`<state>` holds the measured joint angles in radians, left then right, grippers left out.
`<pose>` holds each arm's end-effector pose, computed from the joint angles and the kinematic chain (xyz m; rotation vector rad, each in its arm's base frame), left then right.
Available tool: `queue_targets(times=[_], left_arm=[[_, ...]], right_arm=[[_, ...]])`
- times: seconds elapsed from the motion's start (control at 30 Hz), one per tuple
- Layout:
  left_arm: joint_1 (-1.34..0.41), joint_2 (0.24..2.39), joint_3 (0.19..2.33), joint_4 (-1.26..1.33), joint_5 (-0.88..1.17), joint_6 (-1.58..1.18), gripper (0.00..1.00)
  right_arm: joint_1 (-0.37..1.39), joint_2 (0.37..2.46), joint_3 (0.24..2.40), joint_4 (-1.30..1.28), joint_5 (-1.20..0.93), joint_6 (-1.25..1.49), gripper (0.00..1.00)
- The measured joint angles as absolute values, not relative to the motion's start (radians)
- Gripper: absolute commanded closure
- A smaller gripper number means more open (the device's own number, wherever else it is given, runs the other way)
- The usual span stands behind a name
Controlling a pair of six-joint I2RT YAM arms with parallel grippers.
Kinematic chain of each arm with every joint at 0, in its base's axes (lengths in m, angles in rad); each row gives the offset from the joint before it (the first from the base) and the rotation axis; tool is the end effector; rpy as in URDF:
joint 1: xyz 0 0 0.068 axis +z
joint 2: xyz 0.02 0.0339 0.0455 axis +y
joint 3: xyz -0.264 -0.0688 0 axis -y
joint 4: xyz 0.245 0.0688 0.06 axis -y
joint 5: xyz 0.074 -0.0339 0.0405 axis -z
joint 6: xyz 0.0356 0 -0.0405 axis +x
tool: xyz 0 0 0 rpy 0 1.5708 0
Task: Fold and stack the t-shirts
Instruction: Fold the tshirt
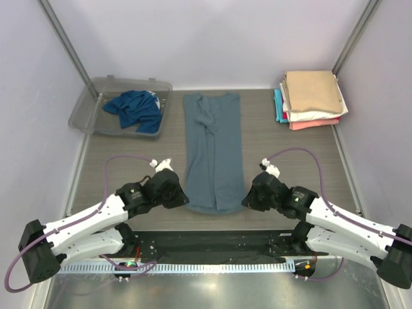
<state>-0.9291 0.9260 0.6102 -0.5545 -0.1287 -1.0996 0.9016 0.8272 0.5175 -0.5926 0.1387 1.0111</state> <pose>0.1134 -0.1441 0.2219 -0.2797 2.5614 -0.7114 0.1035 0.1229 0.2045 0.2030 2.5690 0.6279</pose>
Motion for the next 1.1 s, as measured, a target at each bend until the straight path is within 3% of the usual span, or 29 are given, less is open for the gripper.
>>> queue_targets(times=[0.23,0.6,1.1], left_arm=[[-0.875,1.107,0.892,-0.685,-0.194,-0.987,1.00],[-0.616,1.491,1.304,-0.741,-0.168,-0.730,1.00],[-0.437,1.954,1.687,-0.733,-0.013,-0.564,0.99]], right_arm=[[0.816,1.062,0.820,-0.633,0.207,0.873,0.99],[0.560,1.439,1.241,-0.628,0.223,0.580,0.99],[0.398,1.802,1.507,-0.594,0.137,0.439,0.99]])
